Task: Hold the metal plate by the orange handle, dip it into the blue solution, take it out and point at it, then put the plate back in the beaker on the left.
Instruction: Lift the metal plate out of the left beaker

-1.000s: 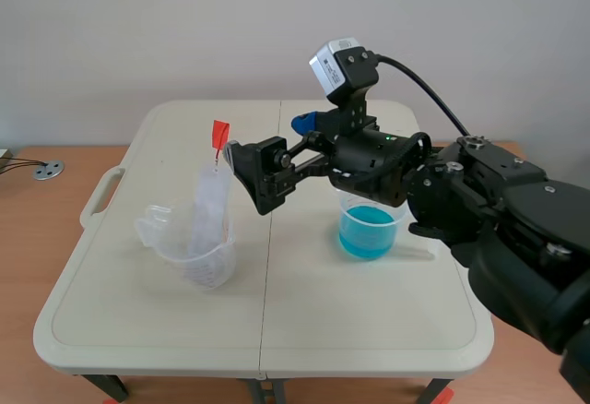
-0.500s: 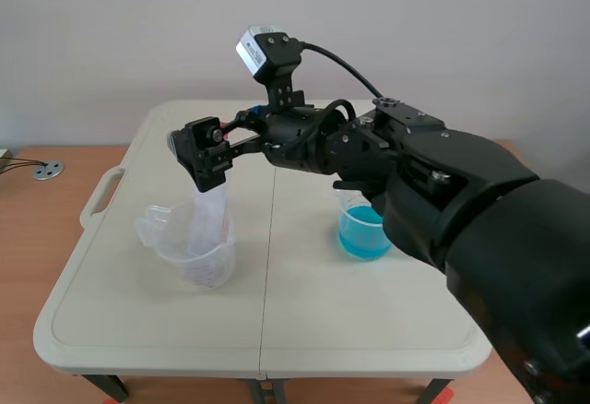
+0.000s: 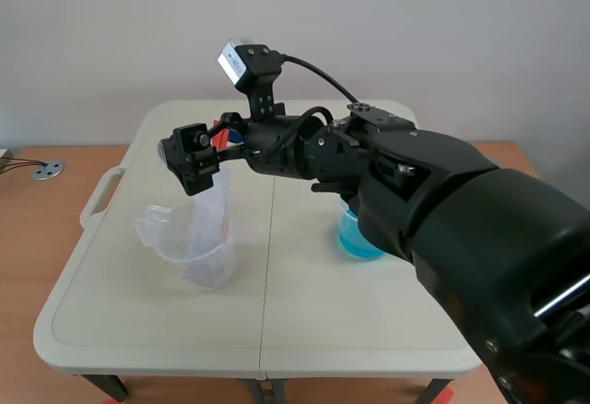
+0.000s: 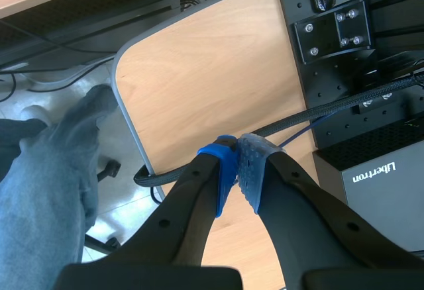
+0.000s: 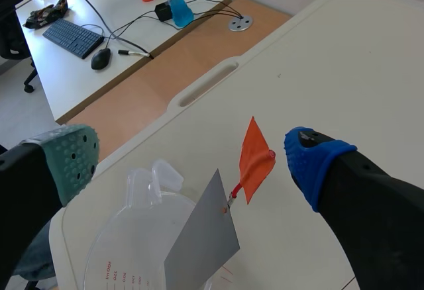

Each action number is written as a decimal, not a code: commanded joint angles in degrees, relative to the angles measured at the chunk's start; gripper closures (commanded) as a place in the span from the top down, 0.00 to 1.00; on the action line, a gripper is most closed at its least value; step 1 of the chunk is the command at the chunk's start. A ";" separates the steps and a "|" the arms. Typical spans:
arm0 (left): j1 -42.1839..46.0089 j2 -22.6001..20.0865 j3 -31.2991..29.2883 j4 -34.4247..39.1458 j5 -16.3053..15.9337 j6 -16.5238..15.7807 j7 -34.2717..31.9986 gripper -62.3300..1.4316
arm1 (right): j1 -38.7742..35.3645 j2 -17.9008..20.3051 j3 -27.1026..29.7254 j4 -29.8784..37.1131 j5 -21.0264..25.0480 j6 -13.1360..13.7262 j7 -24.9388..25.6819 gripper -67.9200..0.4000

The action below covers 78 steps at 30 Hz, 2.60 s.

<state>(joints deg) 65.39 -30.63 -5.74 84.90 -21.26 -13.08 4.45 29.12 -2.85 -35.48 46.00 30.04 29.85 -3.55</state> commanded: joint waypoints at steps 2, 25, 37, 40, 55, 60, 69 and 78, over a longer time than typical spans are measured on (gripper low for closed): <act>0.76 0.13 0.04 1.07 -0.17 -0.13 -0.37 0.09 | 0.70 -0.04 0.04 1.46 0.66 0.20 1.20 0.69; 0.79 0.13 0.04 1.03 -0.15 -0.13 -0.33 0.09 | -0.87 1.64 0.17 1.46 1.73 0.20 6.91 0.02; 0.79 0.13 0.04 1.03 -0.15 -0.13 -0.35 0.09 | -0.90 1.55 0.15 1.51 1.73 6.99 7.15 0.03; 0.79 0.13 0.04 1.03 -0.15 -0.13 -0.35 0.09 | -0.92 1.57 0.15 1.84 1.73 10.56 7.19 0.03; 0.79 0.13 0.04 1.03 -0.17 -0.13 -0.33 0.09 | -3.45 1.75 0.17 6.56 1.38 12.87 8.39 0.03; 0.79 0.13 0.04 1.03 -0.17 -0.13 -0.31 0.09 | -4.70 2.64 0.17 10.99 1.27 12.87 7.41 0.03; 0.79 0.13 0.04 1.03 -0.17 -0.13 -0.35 0.09 | -7.93 5.53 0.17 20.46 1.29 12.87 3.30 0.03; 0.79 0.13 0.04 1.03 -0.17 -0.15 -0.35 0.09 | -10.95 9.55 0.90 32.81 1.73 12.87 0.50 0.03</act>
<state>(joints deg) 65.41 -30.63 -5.74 85.01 -21.26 -13.08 4.47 17.45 6.72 -35.33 77.54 30.52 41.87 -3.75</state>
